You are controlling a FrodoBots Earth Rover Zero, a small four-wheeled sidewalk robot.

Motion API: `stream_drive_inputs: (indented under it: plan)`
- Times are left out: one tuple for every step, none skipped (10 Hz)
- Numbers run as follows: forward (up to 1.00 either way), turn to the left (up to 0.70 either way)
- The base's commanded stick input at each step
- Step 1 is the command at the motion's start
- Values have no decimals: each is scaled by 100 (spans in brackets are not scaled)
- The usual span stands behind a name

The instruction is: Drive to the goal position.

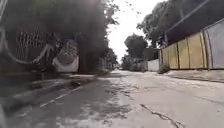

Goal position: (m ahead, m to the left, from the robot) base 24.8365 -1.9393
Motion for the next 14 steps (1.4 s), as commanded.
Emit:
stream_drive_inputs:
  plan:
    - [100,-33]
    - [100,-23]
    - [100,-7]
    - [100,0]
    - [100,0]
    - [100,0]
    - [100,-14]
    - [100,-11]
    - [100,-3]
    - [100,-11]
    - [100,-33]
    - [100,0]
    - [100,-4]
    - [100,-13]
